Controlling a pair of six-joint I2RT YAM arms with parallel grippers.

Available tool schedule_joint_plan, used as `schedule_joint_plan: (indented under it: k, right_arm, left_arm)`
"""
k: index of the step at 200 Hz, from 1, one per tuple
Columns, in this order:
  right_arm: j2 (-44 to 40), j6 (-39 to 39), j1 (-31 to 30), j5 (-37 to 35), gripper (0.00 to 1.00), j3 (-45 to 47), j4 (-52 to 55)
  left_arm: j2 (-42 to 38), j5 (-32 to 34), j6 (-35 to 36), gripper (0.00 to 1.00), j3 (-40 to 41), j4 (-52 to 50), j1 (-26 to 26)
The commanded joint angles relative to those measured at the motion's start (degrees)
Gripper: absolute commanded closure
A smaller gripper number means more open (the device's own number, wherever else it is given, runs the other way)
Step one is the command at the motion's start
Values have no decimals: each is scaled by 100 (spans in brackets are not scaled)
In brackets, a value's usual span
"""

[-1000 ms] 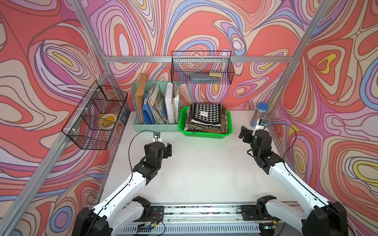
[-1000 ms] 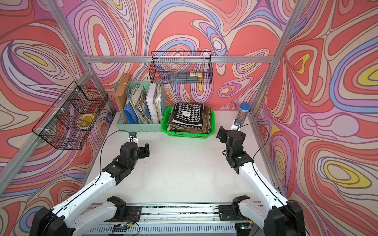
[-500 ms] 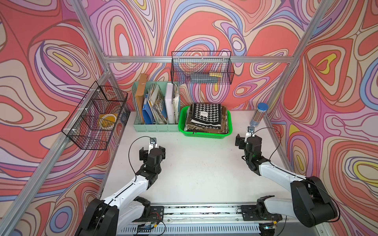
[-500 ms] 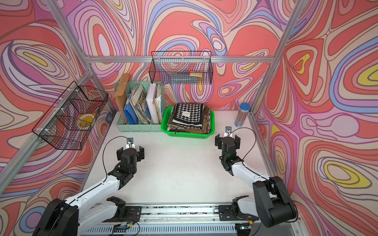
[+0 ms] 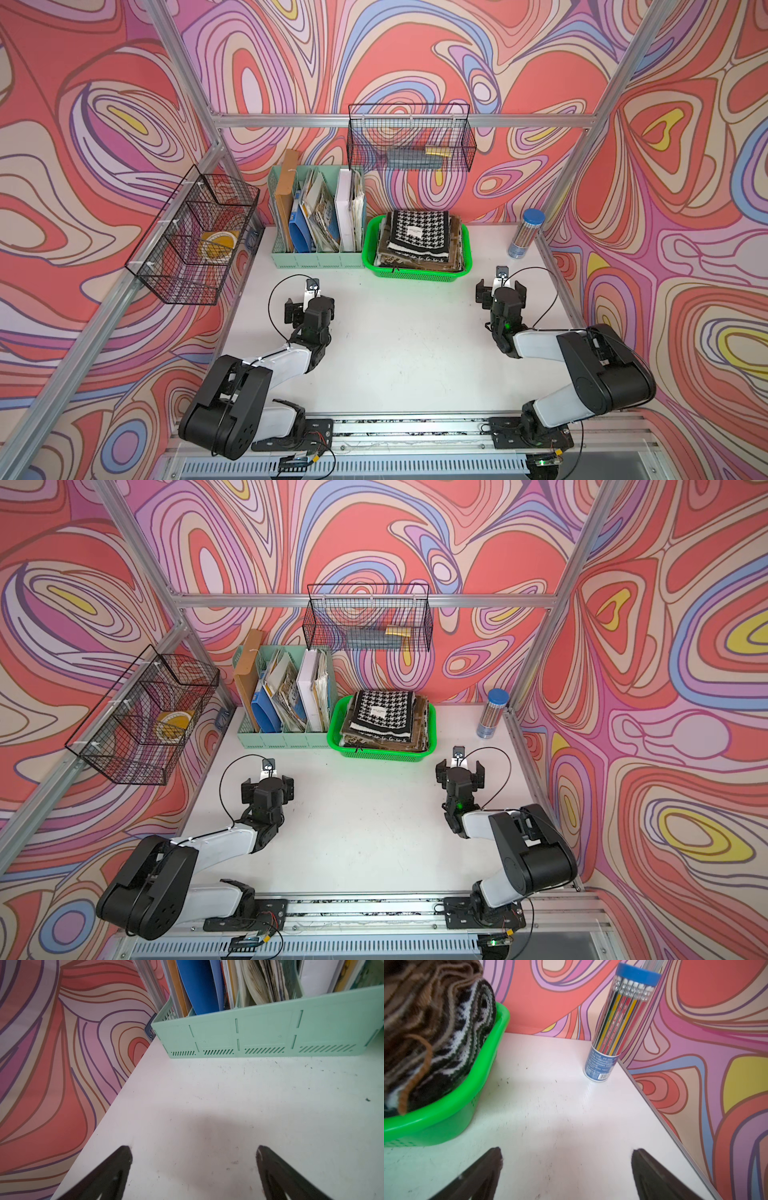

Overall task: Put the folded scarf in the basket
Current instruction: Reset both arms

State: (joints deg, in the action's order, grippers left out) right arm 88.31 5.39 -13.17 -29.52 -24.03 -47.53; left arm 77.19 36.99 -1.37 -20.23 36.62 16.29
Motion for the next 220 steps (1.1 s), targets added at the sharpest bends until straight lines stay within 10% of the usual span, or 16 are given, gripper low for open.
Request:
schedule_joint_plan:
  k: [1,41,82,220]
  right_arm:
    - [245,242,24,138,2,-115,-594]
    - [585,-194,322,599,2,-185,-754]
    - [588,-378,656,1252,2,-103,-871]
    - [889,-649,1211,2413,2,-276,-688]
  left_arm:
    - [193,-308,225,1,-71,752,-114]
    - [178,-747,149,1,-151,541,-389]
    - [932,-1477,359,1,519,2839,-838]
    - [1084,-2303,-52,1,-78,1504,-1304]
